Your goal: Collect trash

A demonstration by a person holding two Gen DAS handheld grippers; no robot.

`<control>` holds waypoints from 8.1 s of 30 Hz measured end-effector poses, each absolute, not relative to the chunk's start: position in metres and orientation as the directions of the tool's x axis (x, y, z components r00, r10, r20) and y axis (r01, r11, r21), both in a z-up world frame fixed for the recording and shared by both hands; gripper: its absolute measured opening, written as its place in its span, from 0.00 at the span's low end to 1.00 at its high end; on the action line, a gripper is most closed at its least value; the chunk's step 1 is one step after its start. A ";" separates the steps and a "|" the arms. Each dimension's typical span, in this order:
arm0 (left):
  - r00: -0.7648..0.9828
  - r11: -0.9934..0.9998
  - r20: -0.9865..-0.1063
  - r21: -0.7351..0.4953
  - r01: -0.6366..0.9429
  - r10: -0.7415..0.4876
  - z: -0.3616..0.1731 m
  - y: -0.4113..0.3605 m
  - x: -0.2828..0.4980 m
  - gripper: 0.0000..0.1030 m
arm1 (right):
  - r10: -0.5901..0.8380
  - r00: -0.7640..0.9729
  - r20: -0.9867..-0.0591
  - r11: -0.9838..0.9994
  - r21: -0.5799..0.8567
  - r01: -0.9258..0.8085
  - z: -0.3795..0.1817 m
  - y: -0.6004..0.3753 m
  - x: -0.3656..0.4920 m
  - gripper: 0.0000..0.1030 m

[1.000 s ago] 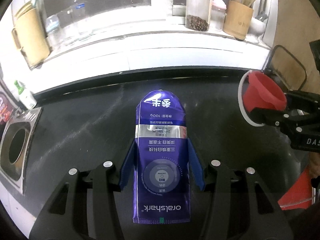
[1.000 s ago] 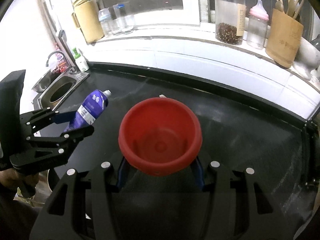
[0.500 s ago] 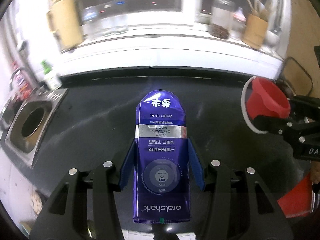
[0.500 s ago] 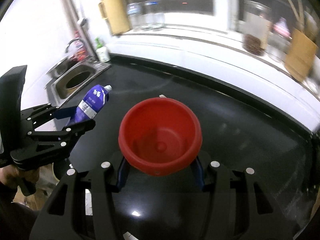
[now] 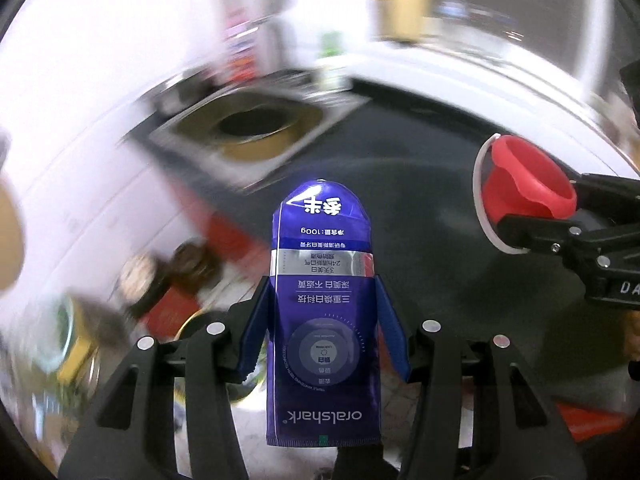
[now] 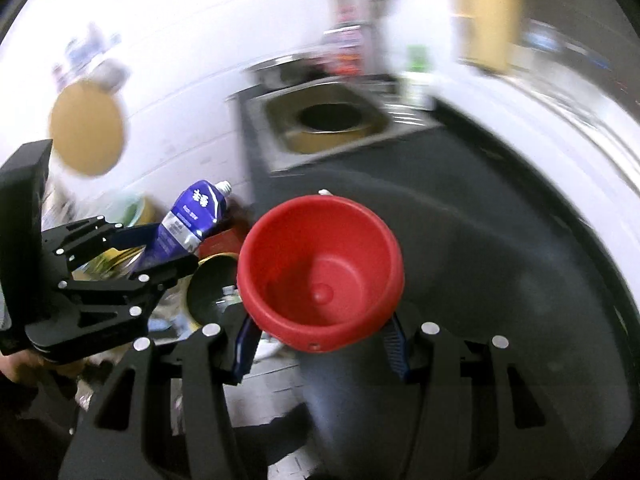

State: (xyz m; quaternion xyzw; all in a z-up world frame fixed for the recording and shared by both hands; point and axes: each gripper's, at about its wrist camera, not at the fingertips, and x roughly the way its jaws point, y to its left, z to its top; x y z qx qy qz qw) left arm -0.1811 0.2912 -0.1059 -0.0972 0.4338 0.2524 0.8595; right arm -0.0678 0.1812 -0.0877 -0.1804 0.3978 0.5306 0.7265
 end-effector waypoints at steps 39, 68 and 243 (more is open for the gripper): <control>0.316 0.572 -0.880 -0.065 -0.818 0.353 -0.295 0.502 -0.311 0.87 | 0.408 -0.157 -0.899 0.007 0.175 -0.985 -0.249 0.505 -0.180 0.80; 0.591 0.993 -0.806 -0.052 -0.108 0.022 -0.074 0.152 0.017 0.94 | 0.096 0.642 -0.761 0.984 -0.023 -0.174 -0.027 -0.081 0.012 0.93; 0.577 1.000 -0.817 0.017 0.007 0.010 -0.264 0.184 0.177 0.94 | -0.105 0.570 -0.815 0.977 0.023 0.212 -0.283 -0.399 0.061 0.95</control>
